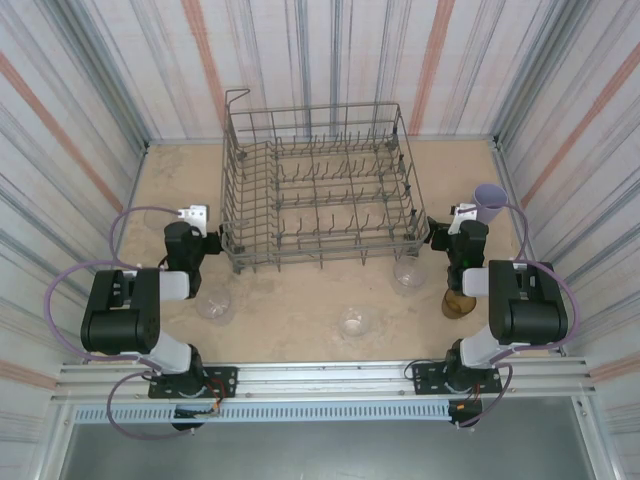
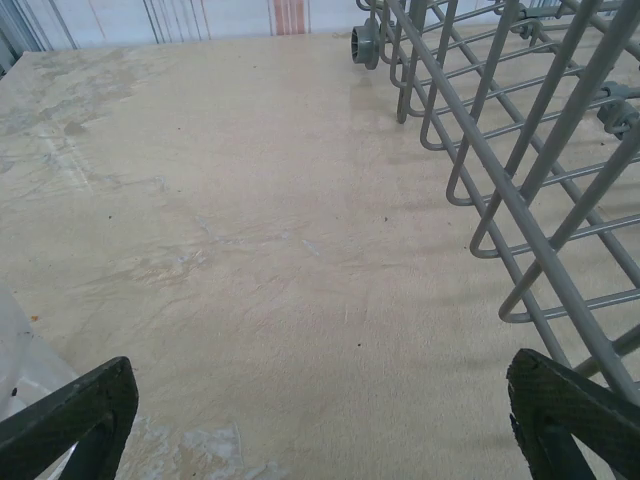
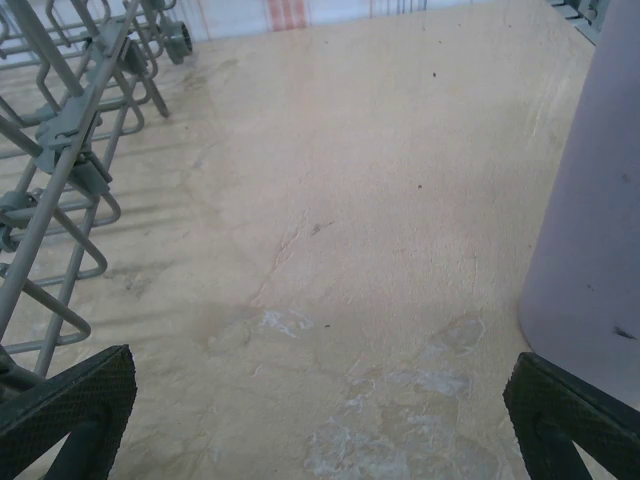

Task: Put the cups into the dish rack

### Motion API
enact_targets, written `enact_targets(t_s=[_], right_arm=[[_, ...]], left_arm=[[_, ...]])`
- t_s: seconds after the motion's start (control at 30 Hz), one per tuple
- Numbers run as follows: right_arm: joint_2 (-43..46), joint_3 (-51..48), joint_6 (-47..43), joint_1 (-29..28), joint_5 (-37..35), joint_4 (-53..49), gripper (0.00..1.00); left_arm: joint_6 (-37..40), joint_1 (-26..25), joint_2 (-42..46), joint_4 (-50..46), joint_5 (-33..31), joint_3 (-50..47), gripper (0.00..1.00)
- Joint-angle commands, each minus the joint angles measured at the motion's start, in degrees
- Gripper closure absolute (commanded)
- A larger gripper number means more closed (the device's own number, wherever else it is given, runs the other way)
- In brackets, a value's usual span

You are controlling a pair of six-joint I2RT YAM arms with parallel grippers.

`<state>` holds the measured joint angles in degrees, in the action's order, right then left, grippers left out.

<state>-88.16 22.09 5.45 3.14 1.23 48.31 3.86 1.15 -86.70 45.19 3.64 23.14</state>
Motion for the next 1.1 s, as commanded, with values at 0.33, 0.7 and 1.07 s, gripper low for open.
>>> enact_targets(t_s=[0.33, 0.7, 1.07], right_arm=[[-0.61, 0.7, -0.71, -0.18, 0.76, -0.49, 0.01], [-0.46, 0.58, -0.62, -0.04, 0.92, -0.42, 0.01], [2.59, 1.64, 1.49, -0.32, -5.37, -4.5, 0.01]], left_arm=[[-0.06, -0.41, 0.21, -0.19, 3.31, 0.51, 0.01], [0.09, -0.71, 0.3, -0.03, 2.8, 0.41, 0.01], [-3.5, -2.57, 4.65, -8.25, -11.93, 3.09, 0.01]])
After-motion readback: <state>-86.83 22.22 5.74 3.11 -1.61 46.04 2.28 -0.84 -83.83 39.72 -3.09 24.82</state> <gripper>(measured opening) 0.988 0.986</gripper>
